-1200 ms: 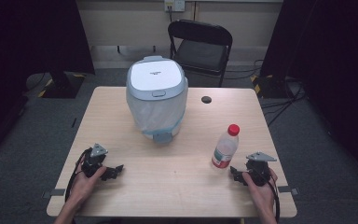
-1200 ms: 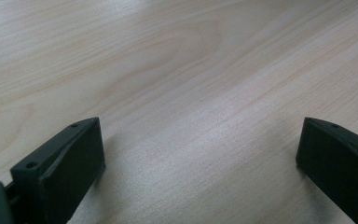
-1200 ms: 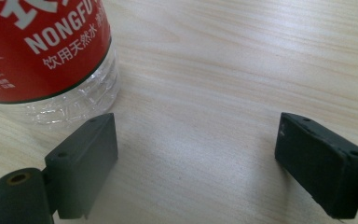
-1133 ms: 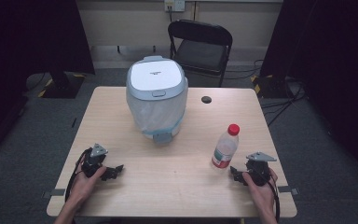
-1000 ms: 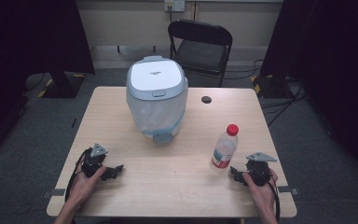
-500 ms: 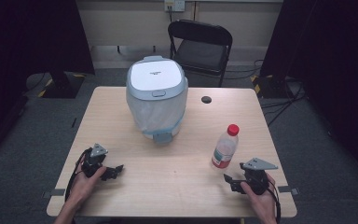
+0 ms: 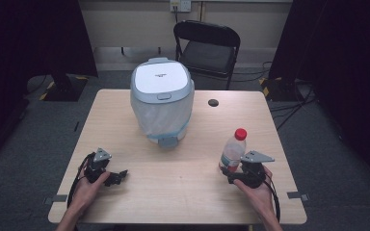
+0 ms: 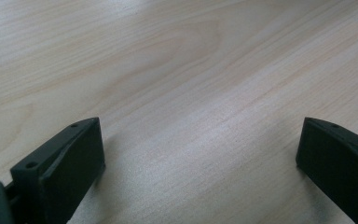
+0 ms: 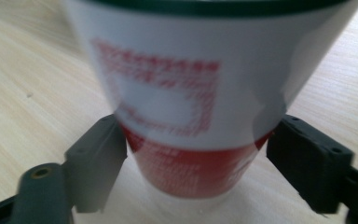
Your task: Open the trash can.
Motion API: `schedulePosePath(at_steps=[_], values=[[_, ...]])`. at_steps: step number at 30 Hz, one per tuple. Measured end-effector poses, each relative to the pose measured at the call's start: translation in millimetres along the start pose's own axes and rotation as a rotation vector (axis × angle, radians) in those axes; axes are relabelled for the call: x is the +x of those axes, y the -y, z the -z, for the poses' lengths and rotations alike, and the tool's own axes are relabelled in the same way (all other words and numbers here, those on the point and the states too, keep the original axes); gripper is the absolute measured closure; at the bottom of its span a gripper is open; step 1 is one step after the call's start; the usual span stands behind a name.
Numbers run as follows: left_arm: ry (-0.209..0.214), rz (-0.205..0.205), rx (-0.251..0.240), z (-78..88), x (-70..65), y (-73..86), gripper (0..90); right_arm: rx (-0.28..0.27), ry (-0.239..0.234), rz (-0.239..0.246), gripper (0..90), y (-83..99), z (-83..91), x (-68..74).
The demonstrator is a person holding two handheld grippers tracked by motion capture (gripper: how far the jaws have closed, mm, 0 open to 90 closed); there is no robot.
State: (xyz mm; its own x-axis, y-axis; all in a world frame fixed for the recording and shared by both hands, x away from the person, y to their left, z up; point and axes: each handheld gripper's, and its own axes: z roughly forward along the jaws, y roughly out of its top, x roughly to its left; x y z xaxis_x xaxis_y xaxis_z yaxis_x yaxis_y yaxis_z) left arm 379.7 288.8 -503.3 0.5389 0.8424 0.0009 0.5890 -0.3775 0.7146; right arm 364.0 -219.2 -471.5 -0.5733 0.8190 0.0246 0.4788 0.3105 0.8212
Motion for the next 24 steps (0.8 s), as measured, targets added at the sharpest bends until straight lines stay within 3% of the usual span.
schedulePosePath(at_steps=[1, 6, 15, 21, 24], values=[[0.000, 0.000, 0.000, 0.0, 0.1, 0.0, 0.3, 0.000, -0.007, 0.001, 26.1, -0.1, -1.0, -1.5], [0.000, -0.003, 0.002, 0.1, 0.2, 0.0, 0.3, 0.000, 0.052, 0.016, 26.6, -0.6, -1.7, -10.7], [0.000, -0.001, 0.000, 0.0, 0.0, 0.0, 0.3, 0.016, 0.135, -0.015, 26.1, 3.1, 2.5, -33.1], [0.000, 0.001, -0.001, 0.0, 0.0, 0.0, 0.3, 0.010, 0.148, -0.020, 25.5, 4.0, 2.7, -34.5], [0.000, 0.000, 0.000, 0.0, 0.0, 0.0, 0.3, 0.006, 0.146, -0.028, 19.4, 4.5, 2.9, -34.7]])
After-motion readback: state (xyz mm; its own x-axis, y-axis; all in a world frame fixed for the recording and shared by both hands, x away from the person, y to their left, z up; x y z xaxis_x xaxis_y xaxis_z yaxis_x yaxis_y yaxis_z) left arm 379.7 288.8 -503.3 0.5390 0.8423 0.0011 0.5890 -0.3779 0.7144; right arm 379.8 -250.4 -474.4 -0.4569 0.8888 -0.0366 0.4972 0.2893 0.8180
